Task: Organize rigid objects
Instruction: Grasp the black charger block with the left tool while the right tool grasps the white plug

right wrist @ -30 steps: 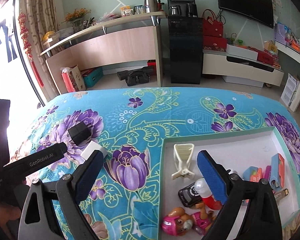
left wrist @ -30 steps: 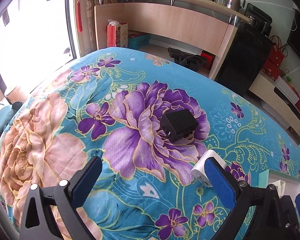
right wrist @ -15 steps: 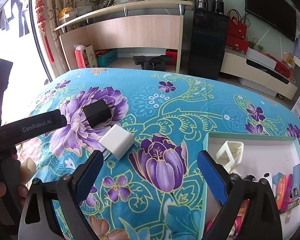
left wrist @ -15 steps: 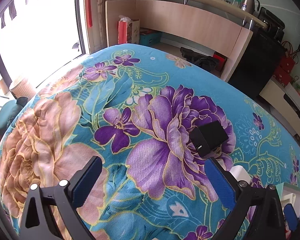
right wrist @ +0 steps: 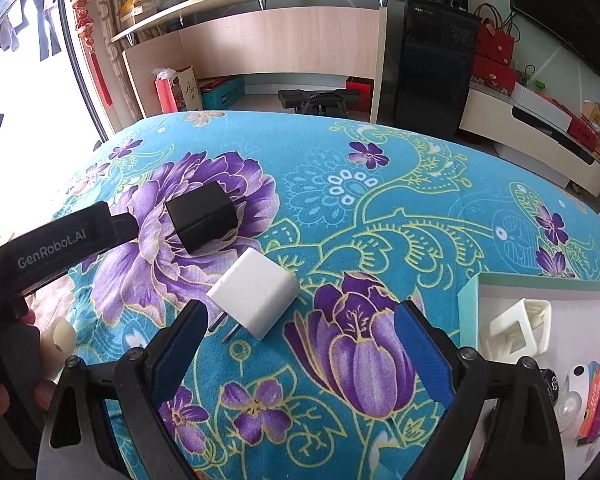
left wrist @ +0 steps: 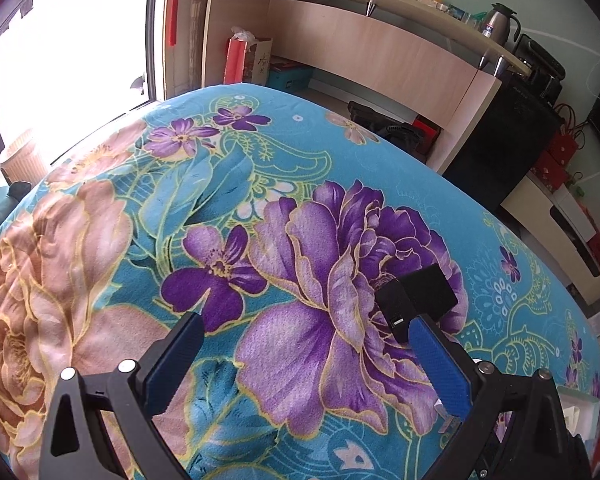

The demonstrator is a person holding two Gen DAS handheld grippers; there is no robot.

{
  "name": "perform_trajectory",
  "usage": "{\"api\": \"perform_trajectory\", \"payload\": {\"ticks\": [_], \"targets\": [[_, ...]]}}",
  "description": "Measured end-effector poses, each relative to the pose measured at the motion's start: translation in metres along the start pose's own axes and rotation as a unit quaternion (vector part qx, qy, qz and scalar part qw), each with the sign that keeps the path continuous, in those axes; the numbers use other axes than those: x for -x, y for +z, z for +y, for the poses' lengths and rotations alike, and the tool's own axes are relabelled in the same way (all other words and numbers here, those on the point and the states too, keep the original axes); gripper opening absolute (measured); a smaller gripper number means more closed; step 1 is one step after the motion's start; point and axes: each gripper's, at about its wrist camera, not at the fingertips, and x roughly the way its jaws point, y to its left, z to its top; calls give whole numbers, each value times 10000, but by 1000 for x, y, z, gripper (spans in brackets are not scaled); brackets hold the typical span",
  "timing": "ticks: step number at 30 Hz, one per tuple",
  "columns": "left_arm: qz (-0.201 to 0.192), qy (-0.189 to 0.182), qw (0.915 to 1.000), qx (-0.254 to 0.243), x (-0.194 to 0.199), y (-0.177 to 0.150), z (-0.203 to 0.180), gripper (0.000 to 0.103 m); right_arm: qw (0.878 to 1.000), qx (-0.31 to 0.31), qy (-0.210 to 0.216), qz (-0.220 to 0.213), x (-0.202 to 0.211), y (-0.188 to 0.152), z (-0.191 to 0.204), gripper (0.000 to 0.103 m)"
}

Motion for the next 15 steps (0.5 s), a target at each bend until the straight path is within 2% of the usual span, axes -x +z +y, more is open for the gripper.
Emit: {"api": "perform_trajectory", "payload": {"ticks": [9,12,15], "targets": [[90,-299,9995,-38,-10,1,-4,103,9998,71,33,176,-25,0,11,94],[130,-386,9991,-98,-12,-1,-9,103,9998,85,50,179,-31,-1,11,86],[101,-422,9989,-202,-14,-2,-14,103,9999,1,43,147,-34,-1,7,85]]}}
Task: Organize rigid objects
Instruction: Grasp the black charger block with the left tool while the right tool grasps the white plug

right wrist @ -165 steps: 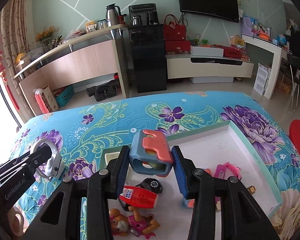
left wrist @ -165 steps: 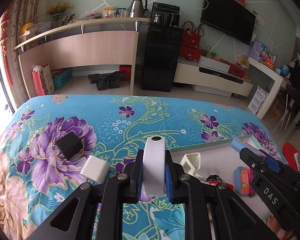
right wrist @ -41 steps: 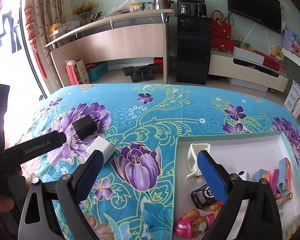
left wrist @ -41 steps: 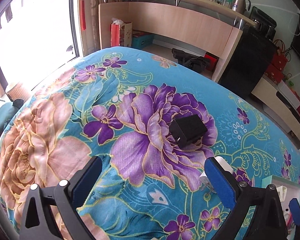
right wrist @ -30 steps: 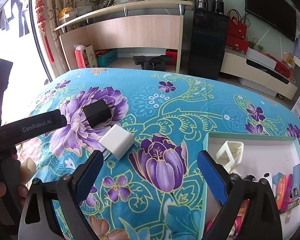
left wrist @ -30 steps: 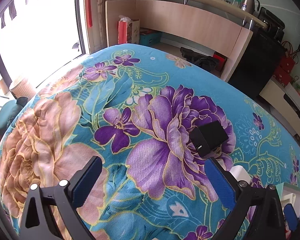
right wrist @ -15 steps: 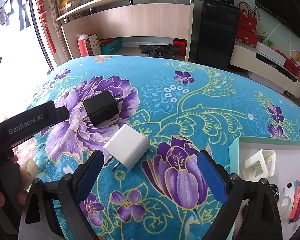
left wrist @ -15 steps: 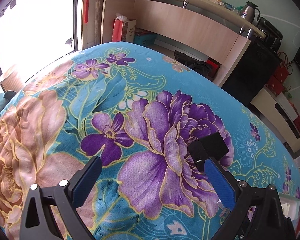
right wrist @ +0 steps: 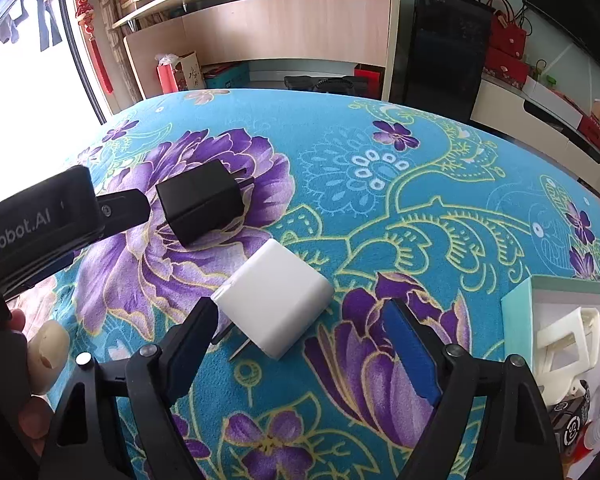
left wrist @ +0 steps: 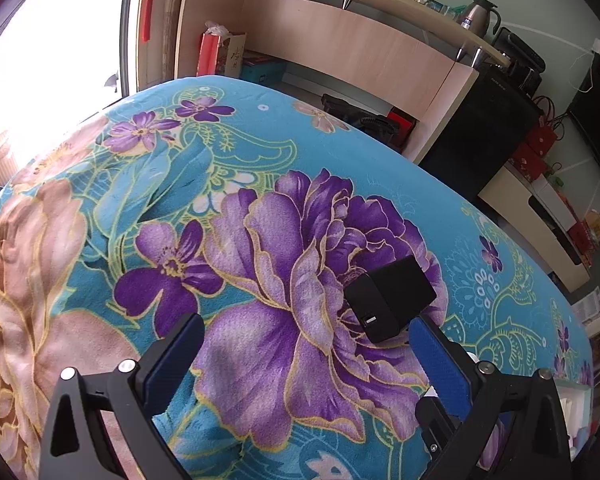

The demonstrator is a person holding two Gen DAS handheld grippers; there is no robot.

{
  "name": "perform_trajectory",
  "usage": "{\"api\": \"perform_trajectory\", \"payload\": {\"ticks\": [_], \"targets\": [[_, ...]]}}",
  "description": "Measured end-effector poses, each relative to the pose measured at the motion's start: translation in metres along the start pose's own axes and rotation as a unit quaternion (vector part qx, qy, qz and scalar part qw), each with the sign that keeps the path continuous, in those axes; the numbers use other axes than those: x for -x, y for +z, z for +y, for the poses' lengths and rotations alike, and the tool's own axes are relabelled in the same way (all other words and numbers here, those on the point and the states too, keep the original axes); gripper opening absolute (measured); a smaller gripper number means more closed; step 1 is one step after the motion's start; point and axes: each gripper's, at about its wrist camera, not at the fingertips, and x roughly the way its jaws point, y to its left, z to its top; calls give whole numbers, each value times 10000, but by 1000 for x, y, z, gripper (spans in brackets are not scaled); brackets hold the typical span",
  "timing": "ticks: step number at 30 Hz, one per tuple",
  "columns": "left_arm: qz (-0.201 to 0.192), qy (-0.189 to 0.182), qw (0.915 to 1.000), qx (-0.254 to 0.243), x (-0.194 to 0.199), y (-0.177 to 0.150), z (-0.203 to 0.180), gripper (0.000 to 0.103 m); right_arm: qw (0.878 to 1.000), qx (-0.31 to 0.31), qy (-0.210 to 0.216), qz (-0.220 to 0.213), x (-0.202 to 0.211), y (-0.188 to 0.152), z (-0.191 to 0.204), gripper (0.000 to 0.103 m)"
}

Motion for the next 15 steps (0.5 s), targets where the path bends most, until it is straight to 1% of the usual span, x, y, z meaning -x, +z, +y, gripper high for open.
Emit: {"api": "perform_trajectory", "payload": {"ticks": [3,5,7,10,12,15], "targets": [[-45,-57,9999,-142,-3,1,-7,103,9999,-67,-39,-74,-1,2,-7,84],[-53,-92,9996,-257,-6,1,-13,103,9998,-183,-66,-98,-2,4,-14,81],[-62,-114,9992,-380,-8,1,-19,103,9994,-308,-51,-134,-3,6,-21,75],[-88,-169,9984,-532,-11,1,-30,103,9989,-439,-25,-180,-2,7,-27,69],[-83,-192,9981,-586,-15,1,-35,103,9986,-487,10,-205,-2,7,-30,68],[-44,-217,9979,-610,-23,2,-41,103,9982,-556,35,-242,-1,8,-34,62]]}}
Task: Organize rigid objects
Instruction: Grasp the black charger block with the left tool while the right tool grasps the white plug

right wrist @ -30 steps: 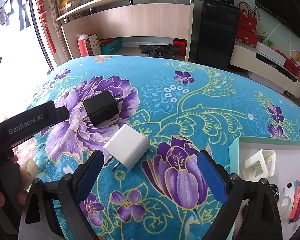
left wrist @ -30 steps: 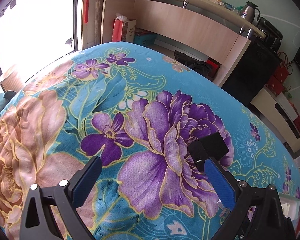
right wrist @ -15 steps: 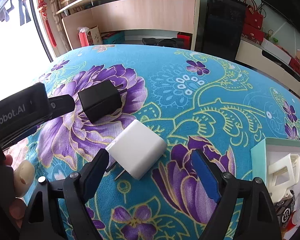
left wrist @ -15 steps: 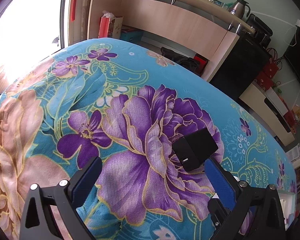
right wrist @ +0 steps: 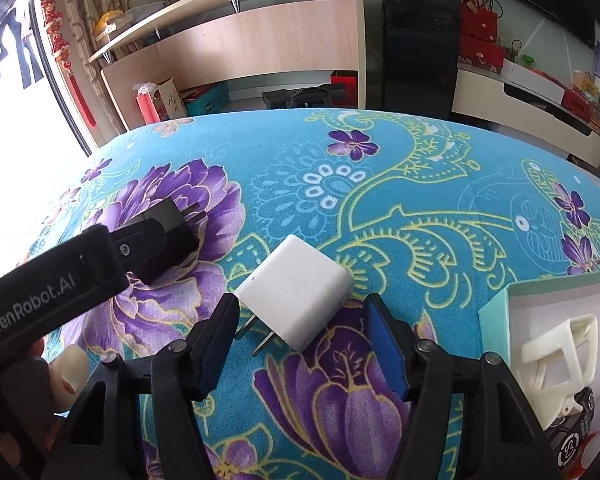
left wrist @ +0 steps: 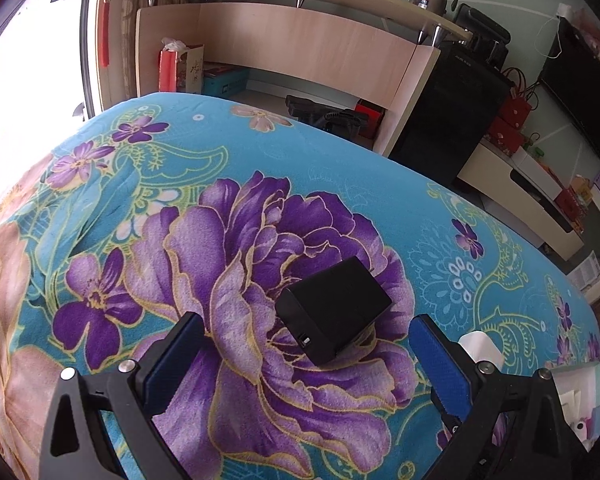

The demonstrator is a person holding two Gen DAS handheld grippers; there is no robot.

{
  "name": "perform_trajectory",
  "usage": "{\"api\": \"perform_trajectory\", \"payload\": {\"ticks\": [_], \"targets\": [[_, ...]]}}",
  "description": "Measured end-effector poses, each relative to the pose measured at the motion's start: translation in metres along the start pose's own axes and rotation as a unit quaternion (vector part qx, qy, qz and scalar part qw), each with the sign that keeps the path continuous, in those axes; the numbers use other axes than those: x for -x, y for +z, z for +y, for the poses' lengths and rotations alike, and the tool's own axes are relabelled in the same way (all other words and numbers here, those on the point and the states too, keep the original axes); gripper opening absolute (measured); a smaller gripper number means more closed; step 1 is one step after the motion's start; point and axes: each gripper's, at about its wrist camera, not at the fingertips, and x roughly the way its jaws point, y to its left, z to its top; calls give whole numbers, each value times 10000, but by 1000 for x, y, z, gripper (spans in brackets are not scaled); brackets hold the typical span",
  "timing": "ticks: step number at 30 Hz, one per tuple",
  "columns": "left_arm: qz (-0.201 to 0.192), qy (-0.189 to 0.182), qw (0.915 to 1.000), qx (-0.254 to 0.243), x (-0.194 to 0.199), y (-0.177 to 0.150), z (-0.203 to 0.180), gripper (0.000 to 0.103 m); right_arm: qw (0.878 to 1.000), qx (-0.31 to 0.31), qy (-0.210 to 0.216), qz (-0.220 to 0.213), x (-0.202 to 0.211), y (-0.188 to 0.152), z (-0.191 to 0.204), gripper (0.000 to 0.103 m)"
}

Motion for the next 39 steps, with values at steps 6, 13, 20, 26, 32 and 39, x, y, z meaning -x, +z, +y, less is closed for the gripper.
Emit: {"api": "perform_trajectory", "payload": {"ticks": [6,13,20,26,32,39], "targets": [[3,59,9999,-101,-11,3,-5,103,9998,-176,49,-40,0,2,-9,55],[-87,90,9998,-149,-13,4,-10,99,9996,-251,97,-42,2,2,-16,52],[-110,180,9992,-325,-16,2,-15,81,9996,-255,93,-24,3,1,-16,51],[-121,46,9992,-391,-13,0,-19,69,9996,-251,90,-20,4,1,-16,50],[-170,47,9991,-382,-5,2,-19,69,9997,-216,73,-56,8,1,-15,45],[-311,58,9983,-483,11,5,-25,69,9996,-172,41,-197,23,2,-18,36]]}}
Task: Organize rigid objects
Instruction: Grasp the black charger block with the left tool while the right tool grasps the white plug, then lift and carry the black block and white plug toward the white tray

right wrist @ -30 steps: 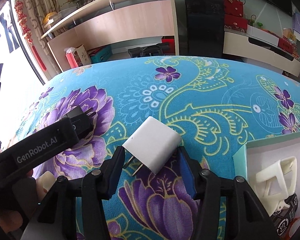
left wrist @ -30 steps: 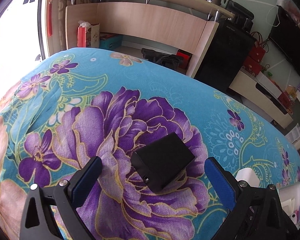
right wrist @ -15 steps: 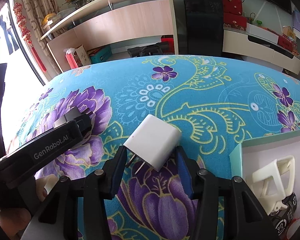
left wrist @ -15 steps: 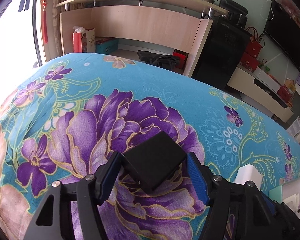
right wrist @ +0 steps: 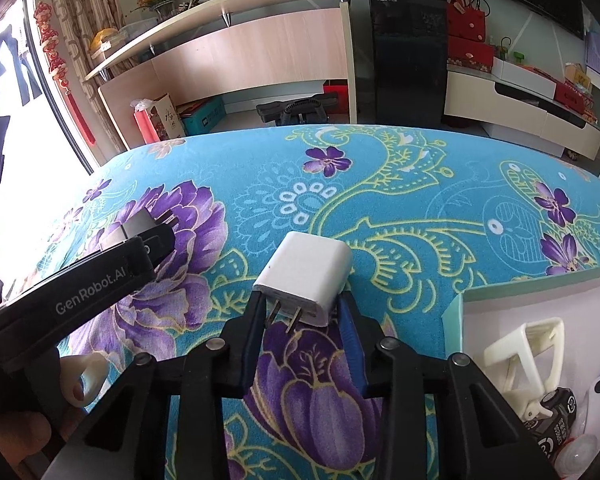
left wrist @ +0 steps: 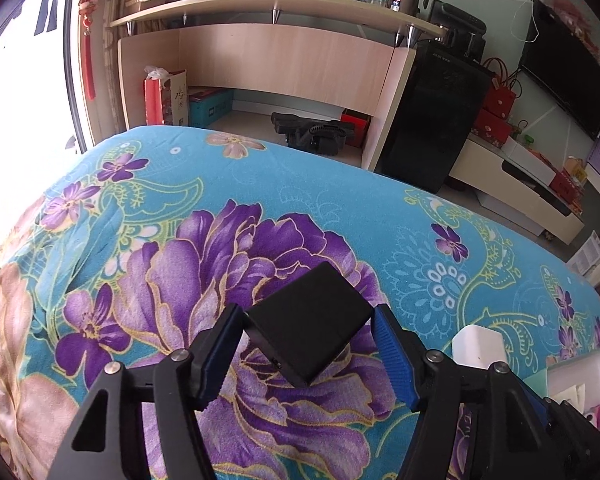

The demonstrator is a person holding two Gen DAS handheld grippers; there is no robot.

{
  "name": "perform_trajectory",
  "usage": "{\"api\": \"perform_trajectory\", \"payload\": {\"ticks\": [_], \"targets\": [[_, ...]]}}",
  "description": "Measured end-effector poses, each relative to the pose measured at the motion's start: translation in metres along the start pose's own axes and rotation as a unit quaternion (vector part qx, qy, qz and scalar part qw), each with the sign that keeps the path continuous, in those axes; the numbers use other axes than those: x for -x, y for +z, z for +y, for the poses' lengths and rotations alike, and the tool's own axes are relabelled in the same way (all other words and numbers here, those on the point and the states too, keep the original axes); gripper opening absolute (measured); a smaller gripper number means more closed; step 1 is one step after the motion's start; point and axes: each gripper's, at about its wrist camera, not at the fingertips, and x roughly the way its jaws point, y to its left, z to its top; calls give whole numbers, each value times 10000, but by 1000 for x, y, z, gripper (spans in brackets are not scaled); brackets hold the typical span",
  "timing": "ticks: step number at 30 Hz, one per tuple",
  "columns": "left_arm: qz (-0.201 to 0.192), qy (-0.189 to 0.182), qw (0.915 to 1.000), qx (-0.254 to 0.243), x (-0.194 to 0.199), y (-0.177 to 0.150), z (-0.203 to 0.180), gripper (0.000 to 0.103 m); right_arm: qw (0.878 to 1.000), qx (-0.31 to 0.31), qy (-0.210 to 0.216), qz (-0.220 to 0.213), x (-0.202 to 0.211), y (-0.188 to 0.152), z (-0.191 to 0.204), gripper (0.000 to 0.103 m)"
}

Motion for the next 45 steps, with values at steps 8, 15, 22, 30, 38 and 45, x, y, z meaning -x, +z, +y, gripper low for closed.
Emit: {"api": "perform_trajectory", "payload": {"ticks": [8,15,22,30,38,45], "targets": [[-109,26,9998,-160,17,1,-11,69,9999,28,-7,-164,20,1,-5,32],[-185,23,9995,-254,30,2,-17,69,9995,129,54,-270,35,2,-3,13],[-134,9,9995,-283,30,1,-19,69,9997,139,85,-202,34,0,-4,14],[89,53,9996,-265,25,-3,-18,69,9997,183,151,-72,30,0,-7,15],[450,113,9986,-251,29,-23,-17,69,9990,394,-1,222,29,-14,-1,15],[686,218,9973,-112,35,-37,-7,69,9990,371,-129,189,32,-19,-2,24]]}}
